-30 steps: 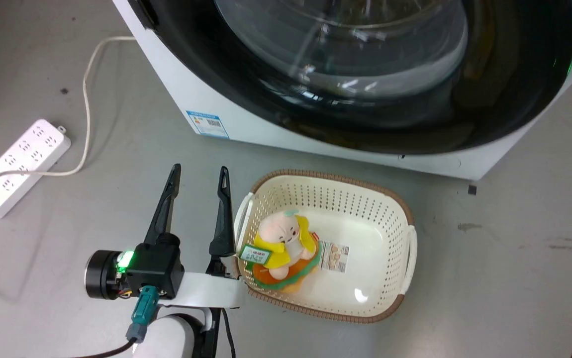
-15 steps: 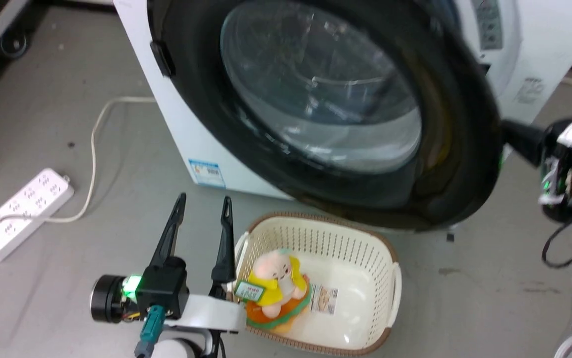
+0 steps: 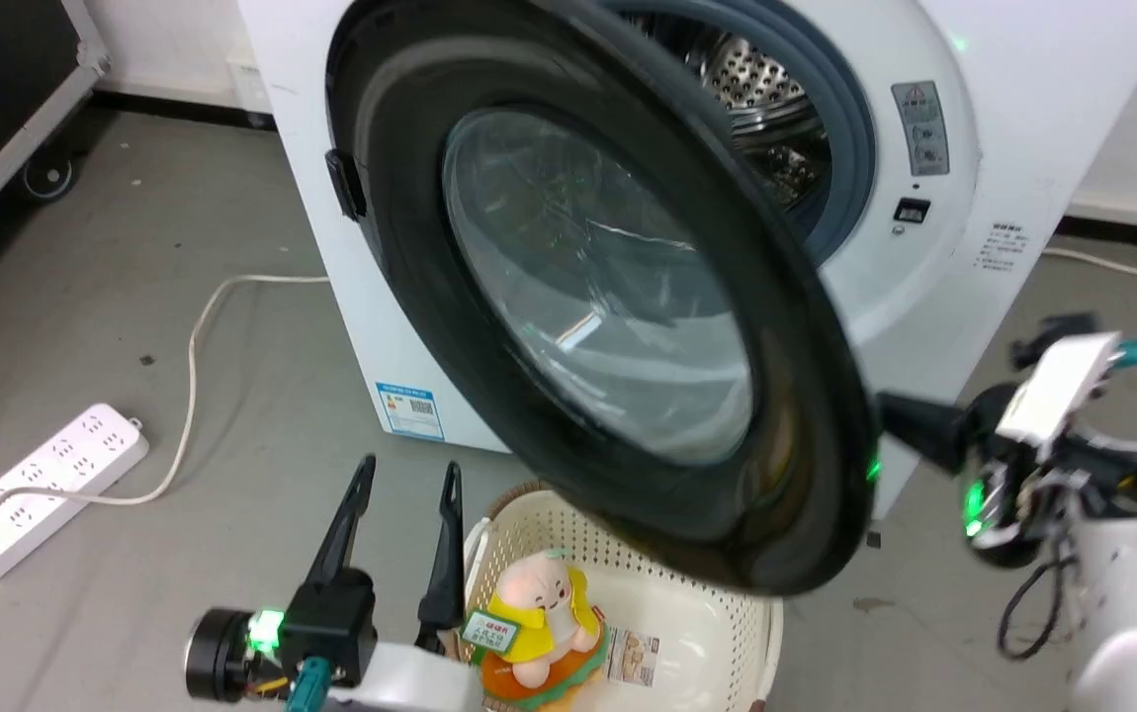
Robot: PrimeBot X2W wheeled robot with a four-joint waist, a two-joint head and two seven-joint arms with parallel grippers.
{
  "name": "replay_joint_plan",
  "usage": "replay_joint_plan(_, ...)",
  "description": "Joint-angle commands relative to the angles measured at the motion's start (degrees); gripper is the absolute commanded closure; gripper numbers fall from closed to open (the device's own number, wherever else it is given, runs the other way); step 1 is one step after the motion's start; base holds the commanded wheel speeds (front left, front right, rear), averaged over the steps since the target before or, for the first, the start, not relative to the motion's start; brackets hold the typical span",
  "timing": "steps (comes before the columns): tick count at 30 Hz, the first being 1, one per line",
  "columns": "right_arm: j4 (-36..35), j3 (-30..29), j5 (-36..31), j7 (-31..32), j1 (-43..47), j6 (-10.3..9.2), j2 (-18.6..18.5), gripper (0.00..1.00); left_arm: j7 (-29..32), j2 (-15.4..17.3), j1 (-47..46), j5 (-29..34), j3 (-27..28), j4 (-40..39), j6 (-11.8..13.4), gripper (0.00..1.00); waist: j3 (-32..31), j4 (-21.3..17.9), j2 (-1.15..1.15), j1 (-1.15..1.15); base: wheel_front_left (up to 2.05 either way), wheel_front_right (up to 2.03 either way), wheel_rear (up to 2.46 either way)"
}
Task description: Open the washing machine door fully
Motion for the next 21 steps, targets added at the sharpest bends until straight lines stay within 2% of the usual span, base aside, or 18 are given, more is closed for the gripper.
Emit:
replay_joint_plan(1, -0.8, 2.5, 2.4, -0.1, 2.4, 0.09, 0.5, 1.0, -0.3, 0.3, 1.2, 0.4, 0.1, 0.1, -0.2, 0.0, -0.5, 0.2, 0.0, 0.01, 0.0, 0.0, 0.0)
replay_joint_plan(5, -3.9, 10.3, 9.4, -1.2, 6.8, 0.09, 0.5, 1.0, -0.3, 0.3, 2.2, 0.4, 0.2, 0.2, -0.5, 0.0, -0.7, 0.5, 0.0, 0.01, 0.0, 0.0, 0.0)
replay_joint_plan(6, -3.9, 10.3, 9.4, -1.2, 6.8, 0.09, 0.5, 1.0, -0.3, 0.3, 2.2, 0.4, 0.2, 0.2, -0.5, 0.0, -0.7, 0.5, 0.0, 0.01, 0.0, 0.0, 0.0)
replay_joint_plan(7, -5.8, 14.4, 12.5, -2.0, 8.9, 0.09, 0.5, 1.0, -0.3, 0.3, 2.7, 0.3, 0.3, 0.5, -0.9, 0.0, -0.8, 0.6, 0.0, 0.01, 0.0, 0.0, 0.0)
replay_joint_plan(9, -6.8, 16.5, 13.8, -2.5, 10.0, 0.09, 0.5, 1.0, -0.3, 0.3, 2.9, 0.2, 0.3, 0.7, -1.0, 0.0, -0.9, 0.6, 0.0, 0.01, 0.0, 0.0, 0.0)
replay_joint_plan(10, -9.2, 20.6, 15.7, -3.7, 12.2, 0.09, 0.5, 1.0, -0.3, 0.3, 3.3, -0.2, 0.7, 1.3, -1.3, 0.0, -0.9, 0.6, 0.0, 0.01, 0.0, 0.0, 0.0)
replay_joint_plan(11, -9.2, 20.6, 15.7, -3.7, 12.2, 0.09, 0.5, 1.0, -0.3, 0.3, 3.3, -0.2, 0.7, 1.3, -1.3, 0.0, -0.9, 0.6, 0.0, 0.01, 0.0, 0.0, 0.0)
replay_joint_plan(13, -12.1, 25.4, 18.6, -5.5, 14.8, 0.09, 0.5, 1.0, -0.3, 0.3, 3.6, -0.6, 0.7, 2.0, -1.9, 0.0, -0.9, 0.7, 0.0, 0.01, 0.0, 0.0, 0.0)
replay_joint_plan(18, -15.5, 30.5, 21.0, -8.3, 17.2, 0.09, 0.5, 1.0, -0.3, 0.3, 3.7, -0.9, 0.5, 2.9, -2.7, 0.0, -0.8, 0.7, 0.0, 0.01, 0.0, 0.0, 0.0)
replay_joint_plan(21, -16.9, 31.0, 20.6, -10.2, 17.9, 0.09, 0.5, 1.0, -0.3, 0.2, 3.6, -1.0, 0.1, 3.5, -3.5, 0.0, -1.1, 0.6, 0.0, 0.01, 0.0, 0.0, 0.0)
